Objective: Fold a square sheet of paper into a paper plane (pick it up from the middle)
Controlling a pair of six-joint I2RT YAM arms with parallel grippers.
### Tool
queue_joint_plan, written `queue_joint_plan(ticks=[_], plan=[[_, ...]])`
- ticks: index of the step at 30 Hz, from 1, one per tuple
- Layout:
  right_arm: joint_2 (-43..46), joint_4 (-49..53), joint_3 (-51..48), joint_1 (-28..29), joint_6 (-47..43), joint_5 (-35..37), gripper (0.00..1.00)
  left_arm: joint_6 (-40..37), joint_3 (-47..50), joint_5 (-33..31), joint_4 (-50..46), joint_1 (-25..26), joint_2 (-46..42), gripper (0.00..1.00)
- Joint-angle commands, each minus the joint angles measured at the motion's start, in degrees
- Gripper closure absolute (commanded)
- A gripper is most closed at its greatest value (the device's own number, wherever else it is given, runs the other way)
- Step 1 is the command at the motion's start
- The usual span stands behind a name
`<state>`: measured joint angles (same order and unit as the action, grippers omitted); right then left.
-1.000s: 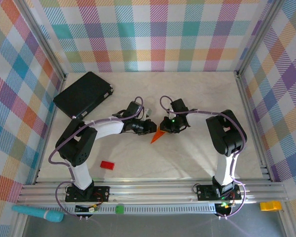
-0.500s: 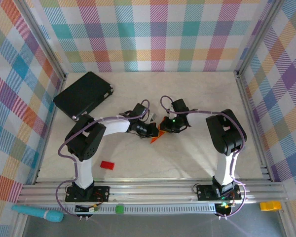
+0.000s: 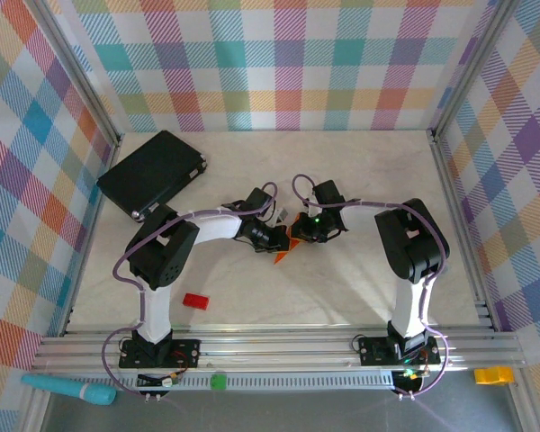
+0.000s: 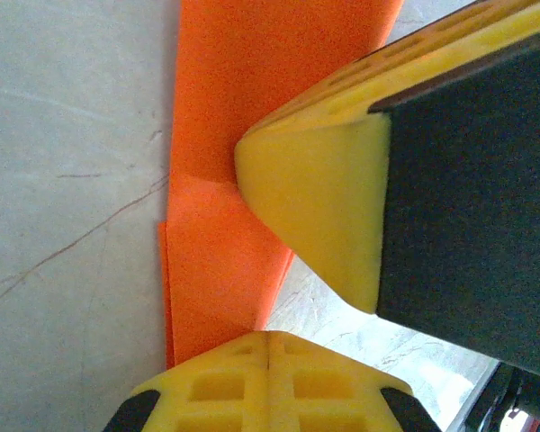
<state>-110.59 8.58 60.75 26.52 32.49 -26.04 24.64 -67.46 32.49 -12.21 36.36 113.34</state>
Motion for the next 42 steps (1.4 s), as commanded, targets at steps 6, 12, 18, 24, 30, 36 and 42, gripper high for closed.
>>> queue_joint_plan(ticks=[6,12,18,24,30,36,42], plan=[[-4.2,5.1,-1.7,0.0,-0.2,3.6,0.89,-2.5,-0.4,-2.3,-6.1,0.6,1.3,0.98],[-5.1,6.9,-1.3,0.0,-0.1,5.3,0.90,-2.8,0.3,-2.5,-7.2,0.6,2.0,1.00],[-6.1,9.1,-1.1,0.0,0.2,7.6,0.90,-4.1,2.3,-2.5,-8.7,0.6,2.0,1.00],[-7.1,11.5,-0.2,0.1,0.7,10.0,0.92,-5.0,4.7,-3.2,-10.5,0.5,-0.1,1.00],[-7.6,12.0,0.0,0.0,1.2,10.6,0.92,-5.2,8.1,-3.9,-12.6,0.5,-3.5,1.00],[-7.8,11.8,0.1,0.0,1.3,10.4,0.92,-5.0,13.1,-5.4,-14.2,0.5,-7.4,1.00],[-7.2,9.9,-0.9,0.1,1.6,7.7,0.92,-3.1,15.9,-2.5,-12.3,-1.2,-12.7,1.00]])
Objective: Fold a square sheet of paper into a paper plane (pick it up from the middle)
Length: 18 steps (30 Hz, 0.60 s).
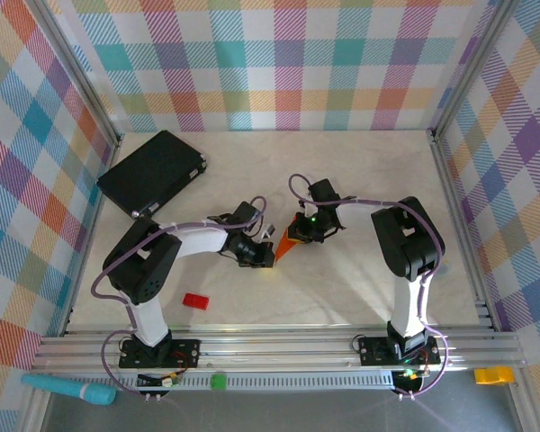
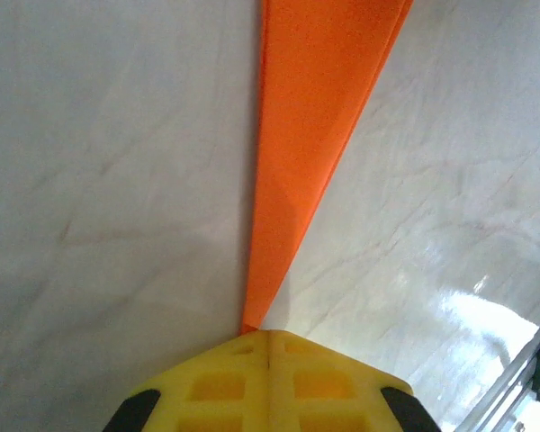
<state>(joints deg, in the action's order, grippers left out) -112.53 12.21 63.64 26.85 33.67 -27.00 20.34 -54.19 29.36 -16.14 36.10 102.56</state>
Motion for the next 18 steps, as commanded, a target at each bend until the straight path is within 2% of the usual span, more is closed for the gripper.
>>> queue_joint_plan(ticks=[1,4,7,10,13,18], plan=[[-4.8,5.5,-4.3,-0.1,0.7,7.9,0.92,2.1,2.6,1.8,-6.9,-1.7,-3.3,1.00],[-2.5,3.0,-6.5,0.6,1.7,5.5,0.92,3.9,1.4,2.9,-3.2,-3.9,-8.0,1.00],[0.4,-0.8,-9.3,1.5,3.6,3.9,0.92,5.0,-0.9,-1.4,-2.0,-5.0,-10.4,1.00],[1.5,-3.4,-10.2,2.7,5.3,2.6,0.91,7.6,-1.5,-2.3,2.8,-5.2,-9.4,0.99],[1.4,-4.5,-9.7,4.0,6.1,2.2,0.91,11.3,-1.8,1.9,8.8,-4.7,-6.4,0.99],[1.5,-5.7,-9.2,4.3,7.1,1.9,0.91,11.4,-3.7,1.8,9.3,-2.2,-2.1,0.99]])
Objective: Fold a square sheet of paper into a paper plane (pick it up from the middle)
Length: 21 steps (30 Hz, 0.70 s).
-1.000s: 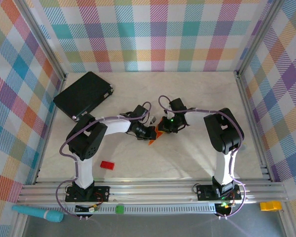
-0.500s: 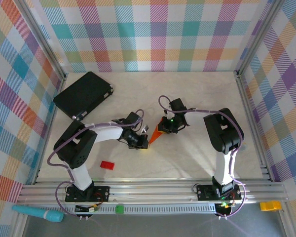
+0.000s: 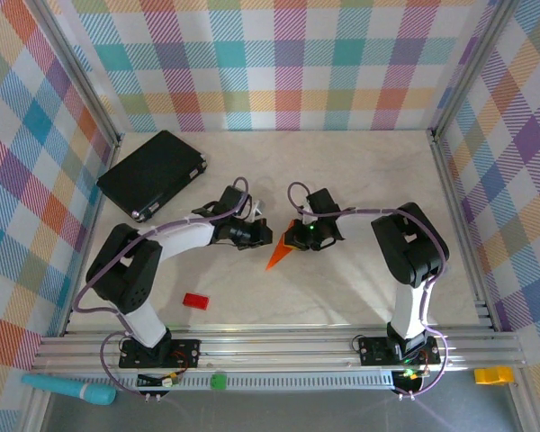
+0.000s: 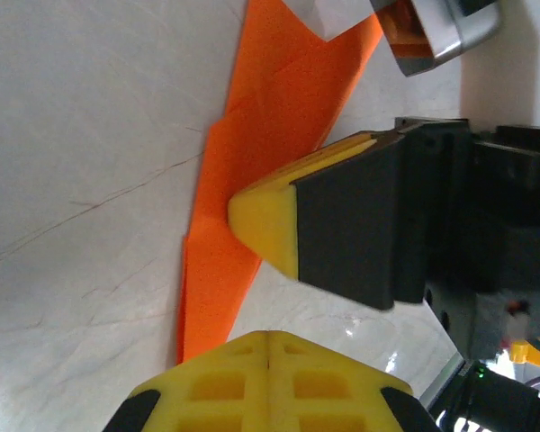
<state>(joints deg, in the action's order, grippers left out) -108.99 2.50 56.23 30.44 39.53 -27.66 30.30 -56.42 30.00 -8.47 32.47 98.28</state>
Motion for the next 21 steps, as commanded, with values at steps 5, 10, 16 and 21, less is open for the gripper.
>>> queue_joint_plan(ticks=[5,10,16,21], plan=[[-2.1,4.0,-1.2,0.7,1.3,2.8,0.91,1.4,-1.8,2.5,2.3,2.0,5.3,1.00],[-2.2,4.3,-0.7,0.7,1.3,3.5,0.91,1.2,-0.8,3.3,2.0,2.9,7.4,1.00],[0.1,5.5,1.7,0.6,1.4,3.6,0.90,-1.3,-1.0,0.2,-2.4,3.0,9.3,1.00],[4.6,9.3,4.3,0.6,0.2,7.3,0.89,-2.2,-1.0,-0.8,-4.2,3.0,10.2,1.00]])
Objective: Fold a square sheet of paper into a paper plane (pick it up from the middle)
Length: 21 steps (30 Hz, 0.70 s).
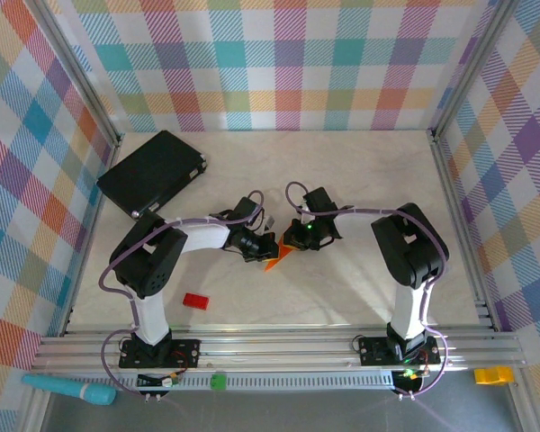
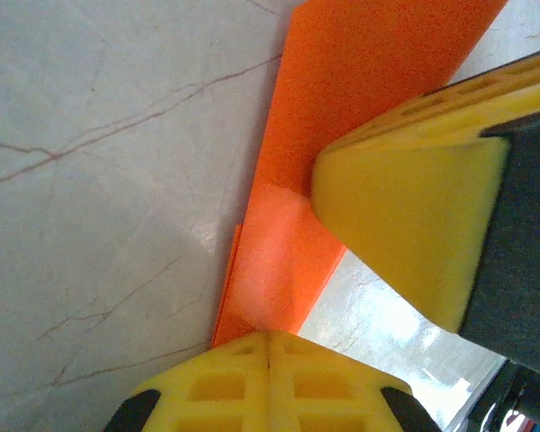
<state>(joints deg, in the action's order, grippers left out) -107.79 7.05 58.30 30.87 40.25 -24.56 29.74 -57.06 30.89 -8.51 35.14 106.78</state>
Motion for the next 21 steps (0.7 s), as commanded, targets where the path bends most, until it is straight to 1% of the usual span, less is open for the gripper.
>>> queue_joint_plan(ticks=[1,6,13,16,19,21], plan=[[4.1,5.9,2.8,0.1,-1.0,5.7,0.89,-1.6,-0.3,-1.7,-4.2,0.3,1.8,1.00],[5.7,11.7,5.9,0.1,-3.5,14.4,0.88,-1.7,0.3,-1.8,-4.2,0.3,1.8,1.00],[3.3,15.4,9.8,0.1,-5.0,17.5,0.85,-1.9,0.2,-1.6,-4.3,0.3,1.8,1.00],[3.1,17.4,10.6,0.1,-4.3,20.1,0.83,-1.9,0.2,-1.6,-4.3,0.3,1.8,1.00],[4.2,20.0,11.1,0.1,-4.0,23.6,0.76,-1.9,0.1,-1.5,-4.3,0.3,1.9,1.00],[5.6,21.8,11.3,0.1,-3.7,26.1,0.68,-1.7,0.2,-1.5,-4.2,0.3,1.9,1.00]])
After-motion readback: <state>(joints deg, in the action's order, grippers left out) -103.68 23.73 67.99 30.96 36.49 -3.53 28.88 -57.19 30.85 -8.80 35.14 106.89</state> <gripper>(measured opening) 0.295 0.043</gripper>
